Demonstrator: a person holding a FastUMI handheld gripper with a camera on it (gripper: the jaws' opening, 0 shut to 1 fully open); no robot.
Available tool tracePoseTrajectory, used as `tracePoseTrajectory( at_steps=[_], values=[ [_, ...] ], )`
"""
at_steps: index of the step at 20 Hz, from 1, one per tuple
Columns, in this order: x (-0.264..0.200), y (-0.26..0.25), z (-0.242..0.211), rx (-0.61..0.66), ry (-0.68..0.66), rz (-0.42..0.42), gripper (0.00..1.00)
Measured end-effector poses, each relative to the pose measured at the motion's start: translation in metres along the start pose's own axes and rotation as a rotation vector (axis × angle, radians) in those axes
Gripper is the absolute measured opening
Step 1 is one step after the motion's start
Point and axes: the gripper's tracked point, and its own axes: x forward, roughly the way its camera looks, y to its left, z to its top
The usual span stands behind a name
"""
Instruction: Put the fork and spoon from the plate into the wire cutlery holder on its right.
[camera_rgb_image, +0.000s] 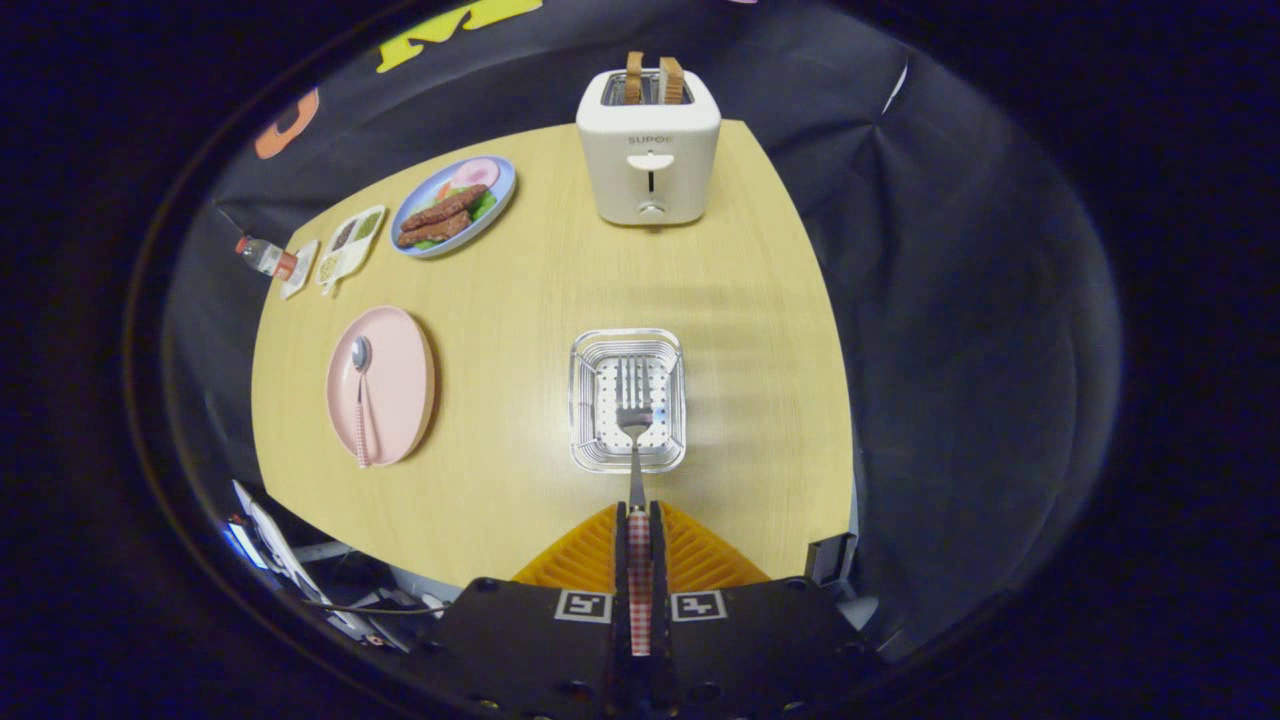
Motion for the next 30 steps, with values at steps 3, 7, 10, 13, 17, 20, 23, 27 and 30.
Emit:
tracePoseTrajectory(
  at_steps=[3, 7, 10, 13, 17, 20, 23, 27, 30],
  values=[
    [0.007, 0.005, 0.001, 0.014, 0.116, 0.029, 0.07],
    [0.02, 0.002, 0.017, -0.002, 0.18, -0.009, 0.07],
    [0.029, 0.008, 0.016, -0.037, 0.257, -0.002, 0.07],
    [0.036, 0.011, 0.019, -0.038, 0.305, -0.005, 0.1],
    [0.036, 0.011, 0.029, -0.039, 0.277, -0.033, 0.09],
    [0.04, 0.016, 0.031, -0.046, 0.271, -0.027, 0.09],
    [0.039, 0.019, 0.034, -0.04, 0.252, -0.026, 0.09],
    [0.041, 0.017, 0.035, -0.033, 0.244, -0.027, 0.11],
    [0.054, 0.014, 0.042, -0.019, 0.216, -0.034, 0.13]
  ],
)
